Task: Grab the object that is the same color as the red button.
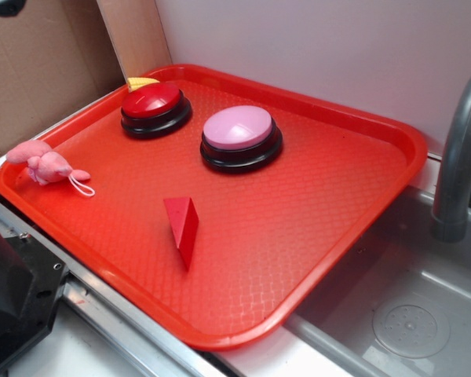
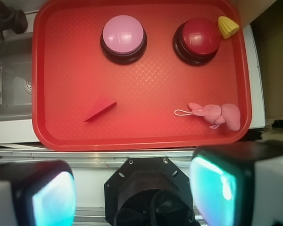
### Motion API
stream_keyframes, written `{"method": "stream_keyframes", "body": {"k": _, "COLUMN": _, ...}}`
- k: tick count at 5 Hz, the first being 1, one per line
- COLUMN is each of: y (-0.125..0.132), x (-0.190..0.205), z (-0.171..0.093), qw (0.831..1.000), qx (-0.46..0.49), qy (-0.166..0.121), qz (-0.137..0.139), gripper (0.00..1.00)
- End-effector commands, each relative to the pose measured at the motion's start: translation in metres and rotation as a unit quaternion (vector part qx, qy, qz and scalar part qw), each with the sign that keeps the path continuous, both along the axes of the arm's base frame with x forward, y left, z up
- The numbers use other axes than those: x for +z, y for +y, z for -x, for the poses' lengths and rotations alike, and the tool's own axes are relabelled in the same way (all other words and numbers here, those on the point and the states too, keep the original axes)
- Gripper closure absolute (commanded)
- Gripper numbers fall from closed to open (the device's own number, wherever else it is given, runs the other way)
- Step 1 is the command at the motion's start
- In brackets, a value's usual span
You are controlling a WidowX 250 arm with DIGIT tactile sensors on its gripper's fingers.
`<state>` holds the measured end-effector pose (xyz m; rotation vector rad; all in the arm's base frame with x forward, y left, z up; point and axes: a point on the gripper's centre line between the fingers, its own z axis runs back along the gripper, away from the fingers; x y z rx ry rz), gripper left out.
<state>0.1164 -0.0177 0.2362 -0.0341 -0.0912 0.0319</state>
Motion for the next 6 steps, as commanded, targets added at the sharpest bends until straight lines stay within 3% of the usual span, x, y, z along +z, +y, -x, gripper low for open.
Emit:
{"method": "stream_keyframes", "body": {"k": 1, "y": 0.000, "x": 0.000, "z": 0.000, "qw": 1.000, "qx": 0.000, "qy": 0.000, "qz": 0.000, "gripper": 0.00}}
{"method": "stream_keyframes", "body": {"k": 2, "y": -0.009, "x": -0.012, "z": -0.006, "qw": 0.994, "qx": 0.106, "qy": -0.006, "qz": 0.013, "gripper": 0.00}}
{"method": "stream_keyframes", "body": {"k": 3, "y": -0.013, "x": -0.026, "z": -0.013, "qw": 0.982, "qx": 0.184, "qy": -0.008, "qz": 0.045, "gripper": 0.00}}
{"method": "stream_keyframes", "body": {"k": 4, "y": -0.018, "x": -0.051, "z": -0.024, "qw": 0.962, "qx": 0.265, "qy": -0.010, "qz": 0.064, "gripper": 0.00}}
{"method": "stream_keyframes", "body": {"k": 6, "y": -0.030, "x": -0.110, "z": -0.044, "qw": 0.941, "qx": 0.334, "qy": 0.003, "qz": 0.055, "gripper": 0.00}}
